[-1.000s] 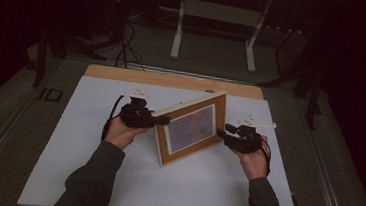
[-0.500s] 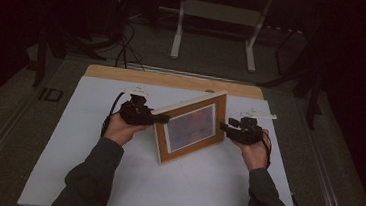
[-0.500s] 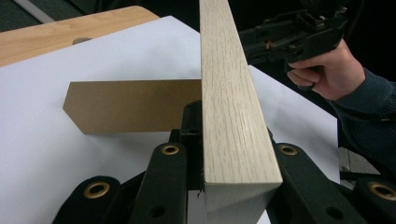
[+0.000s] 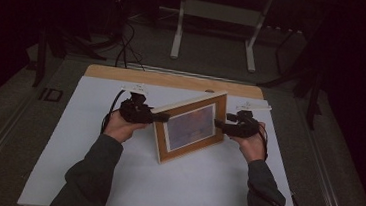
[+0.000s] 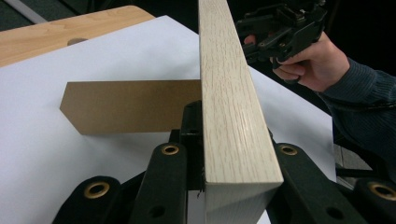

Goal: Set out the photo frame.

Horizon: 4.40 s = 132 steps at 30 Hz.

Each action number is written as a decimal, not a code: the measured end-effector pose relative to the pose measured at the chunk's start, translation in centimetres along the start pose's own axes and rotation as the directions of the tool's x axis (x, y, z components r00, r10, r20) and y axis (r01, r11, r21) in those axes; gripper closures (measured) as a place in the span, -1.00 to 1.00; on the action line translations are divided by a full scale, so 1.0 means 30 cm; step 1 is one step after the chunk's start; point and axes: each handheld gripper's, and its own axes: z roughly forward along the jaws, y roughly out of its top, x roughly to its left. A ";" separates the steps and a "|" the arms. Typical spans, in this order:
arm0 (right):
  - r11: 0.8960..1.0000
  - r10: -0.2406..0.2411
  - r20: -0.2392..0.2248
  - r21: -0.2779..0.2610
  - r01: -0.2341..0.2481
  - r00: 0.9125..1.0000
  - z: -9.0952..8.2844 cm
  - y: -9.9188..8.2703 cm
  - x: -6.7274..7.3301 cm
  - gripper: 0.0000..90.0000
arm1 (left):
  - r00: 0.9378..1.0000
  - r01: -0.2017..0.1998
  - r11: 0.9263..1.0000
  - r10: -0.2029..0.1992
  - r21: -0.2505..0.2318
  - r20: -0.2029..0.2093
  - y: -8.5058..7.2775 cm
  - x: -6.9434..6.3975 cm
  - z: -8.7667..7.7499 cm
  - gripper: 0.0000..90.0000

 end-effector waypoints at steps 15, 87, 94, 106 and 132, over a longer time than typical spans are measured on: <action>1.000 0.014 -0.057 0.028 -0.013 0.998 0.044 0.010 -0.028 -0.27 | 1.000 -0.001 1.000 0.001 0.003 0.026 0.004 0.018 0.002 0.69; 0.998 0.024 -0.238 0.062 -0.009 0.971 0.053 -0.087 -0.086 0.11 | 1.000 0.000 0.997 -0.001 -0.075 -0.014 0.004 0.074 0.009 0.56; 0.998 0.014 -0.235 0.057 -0.001 0.972 0.039 -0.100 -0.086 0.20 | 1.000 0.013 0.996 -0.013 -0.086 -0.006 0.003 0.081 0.011 0.53; 0.998 0.006 -0.249 0.056 0.008 0.968 0.014 -0.121 -0.087 0.34 | 0.999 0.020 0.996 -0.024 -0.089 -0.047 0.008 0.071 0.014 0.40; 0.998 0.029 -0.233 0.065 -0.015 0.972 -0.023 -0.151 -0.050 0.41 | 0.997 0.070 0.993 -0.072 -0.092 -0.016 -0.012 0.092 -0.053 0.42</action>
